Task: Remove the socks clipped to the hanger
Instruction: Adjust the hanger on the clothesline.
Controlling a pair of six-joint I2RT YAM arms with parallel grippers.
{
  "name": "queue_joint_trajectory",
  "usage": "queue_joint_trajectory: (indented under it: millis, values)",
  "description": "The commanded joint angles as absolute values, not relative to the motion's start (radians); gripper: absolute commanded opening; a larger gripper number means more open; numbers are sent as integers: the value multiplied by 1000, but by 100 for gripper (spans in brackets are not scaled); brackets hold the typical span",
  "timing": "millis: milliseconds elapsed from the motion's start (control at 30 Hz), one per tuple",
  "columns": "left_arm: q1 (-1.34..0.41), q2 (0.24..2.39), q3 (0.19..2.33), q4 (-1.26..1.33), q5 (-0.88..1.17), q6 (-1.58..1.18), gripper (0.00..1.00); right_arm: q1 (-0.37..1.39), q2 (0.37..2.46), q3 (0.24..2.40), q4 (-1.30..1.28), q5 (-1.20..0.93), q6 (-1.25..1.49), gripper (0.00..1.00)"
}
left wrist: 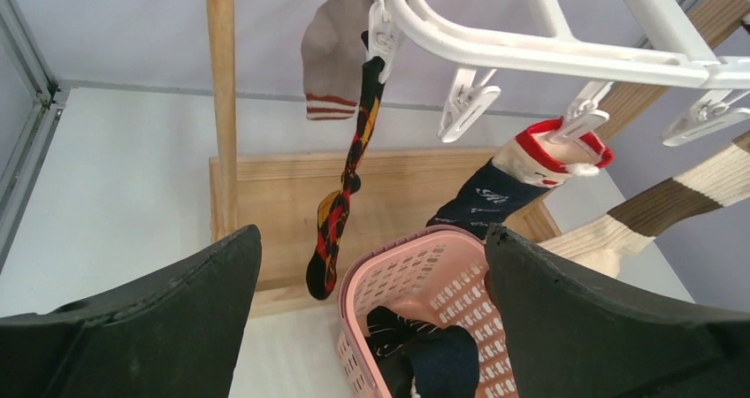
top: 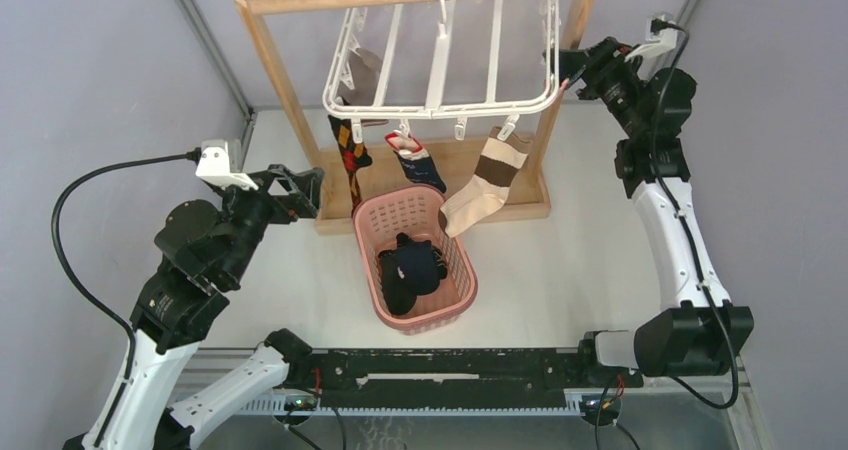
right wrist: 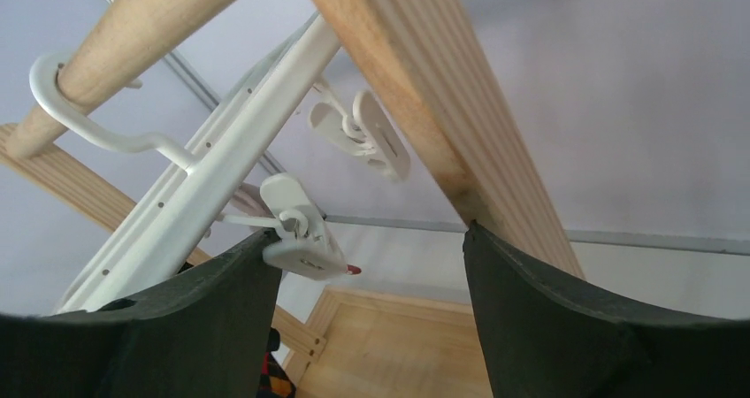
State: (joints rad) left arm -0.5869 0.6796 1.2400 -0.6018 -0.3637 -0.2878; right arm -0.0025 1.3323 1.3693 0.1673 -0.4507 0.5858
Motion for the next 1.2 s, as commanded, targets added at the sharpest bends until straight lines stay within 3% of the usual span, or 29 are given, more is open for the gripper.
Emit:
queue_joint_trajectory:
  millis: [0,833,1167]
  values:
    - [-590,673,1268,-593,-358,-288,100,-35,1254,1340,148,-392,576,82]
    - [-591,643,1197,-578,-312,-326,100,-29,904,811,28,-422,577,88]
    - [-591,616,1150,-572,-247,-354,100,295,721,615,5,-273,533,86]
